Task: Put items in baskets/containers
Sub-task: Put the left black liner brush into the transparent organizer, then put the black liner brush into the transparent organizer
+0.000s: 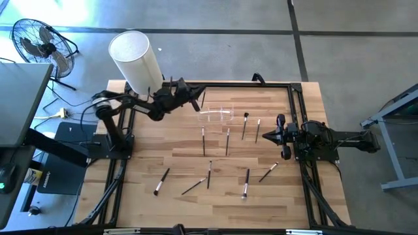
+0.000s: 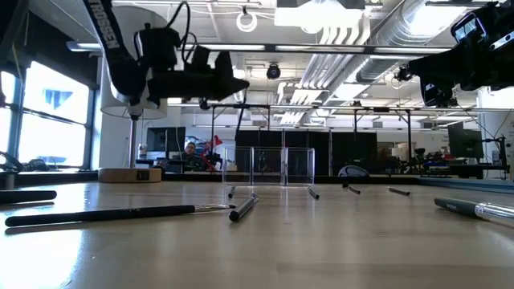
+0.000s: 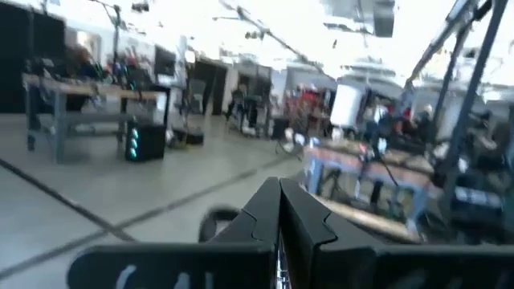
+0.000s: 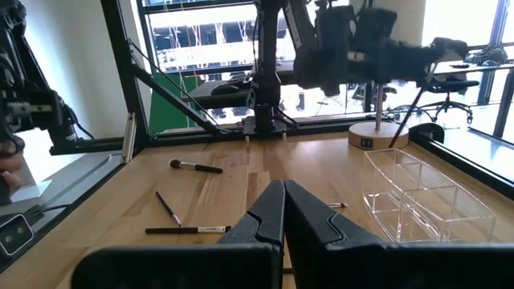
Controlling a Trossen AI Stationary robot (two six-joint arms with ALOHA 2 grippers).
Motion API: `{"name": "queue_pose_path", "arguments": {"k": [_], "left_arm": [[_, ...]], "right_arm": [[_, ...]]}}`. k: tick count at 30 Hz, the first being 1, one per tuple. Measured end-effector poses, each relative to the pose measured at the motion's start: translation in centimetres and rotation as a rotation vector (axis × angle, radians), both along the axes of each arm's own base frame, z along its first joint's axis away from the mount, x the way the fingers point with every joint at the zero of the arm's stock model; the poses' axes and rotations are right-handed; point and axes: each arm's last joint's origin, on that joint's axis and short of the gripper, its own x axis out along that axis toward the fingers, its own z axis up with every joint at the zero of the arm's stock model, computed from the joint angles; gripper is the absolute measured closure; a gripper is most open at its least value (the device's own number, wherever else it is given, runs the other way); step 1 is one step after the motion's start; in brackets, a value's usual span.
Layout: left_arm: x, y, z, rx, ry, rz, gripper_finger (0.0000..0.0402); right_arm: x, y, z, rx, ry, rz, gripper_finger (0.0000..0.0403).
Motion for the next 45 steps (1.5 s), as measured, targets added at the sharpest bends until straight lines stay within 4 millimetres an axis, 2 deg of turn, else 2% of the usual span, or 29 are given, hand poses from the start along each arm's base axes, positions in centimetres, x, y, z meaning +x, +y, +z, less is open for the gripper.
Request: {"name": "queue_pose_path", "arguments": {"k": [7,31,42,45], "left_arm": [[0.4,0.3,-2.0,-0.043,0.044,-0.027,0.0401],[0.6,0.3,-2.7,-0.056,0.100,-0.054,0.0398],[0.6,0.2,-2.7,-0.032,0.111,-0.075,0.0308],[0.5,0.1,-2.1,0.017,0.113,-0.089,0.0291]], "right_arm": [[0.0,0.0,0.0,0.000,0.000,0.000,0.0402],[0.0,0.0,0.0,0.000,0.000,0.000,0.0402],[0.0,0.0,0.0,0.000,0.000,0.000,0.0402],[0.0,0.0,0.0,0.000,0.000,0.000,0.0402]]}}
